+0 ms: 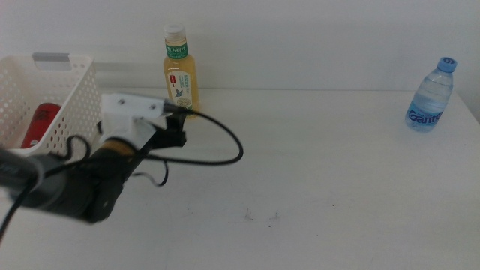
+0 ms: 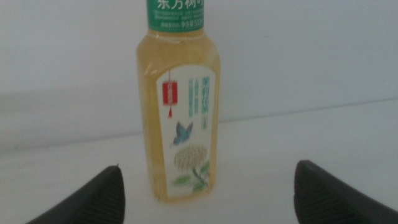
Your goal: Use arms to grab the bottles and put them into the dustbin to the left of the table.
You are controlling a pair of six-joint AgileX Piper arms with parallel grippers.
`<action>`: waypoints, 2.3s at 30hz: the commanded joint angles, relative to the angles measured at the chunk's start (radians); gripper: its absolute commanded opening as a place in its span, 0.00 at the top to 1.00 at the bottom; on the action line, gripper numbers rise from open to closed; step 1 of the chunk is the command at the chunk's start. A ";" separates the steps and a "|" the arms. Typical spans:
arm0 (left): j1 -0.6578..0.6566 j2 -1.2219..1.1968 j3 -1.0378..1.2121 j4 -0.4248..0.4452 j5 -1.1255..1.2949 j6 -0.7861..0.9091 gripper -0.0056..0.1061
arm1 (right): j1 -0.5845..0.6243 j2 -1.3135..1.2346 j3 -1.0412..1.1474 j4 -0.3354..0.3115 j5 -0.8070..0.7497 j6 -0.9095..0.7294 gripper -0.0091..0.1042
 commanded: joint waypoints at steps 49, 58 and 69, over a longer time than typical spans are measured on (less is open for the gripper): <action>0.020 -0.456 -0.318 -0.206 1.309 0.173 0.97 | -0.005 -0.005 0.004 -0.008 -0.008 -0.002 0.17; 0.393 -0.328 -0.891 -0.232 2.034 0.407 0.97 | -0.005 -0.005 0.004 -0.008 -0.008 -0.002 0.17; 0.540 -0.006 -1.176 -0.154 2.195 0.512 0.97 | -0.005 -0.005 0.004 -0.008 -0.008 -0.002 0.17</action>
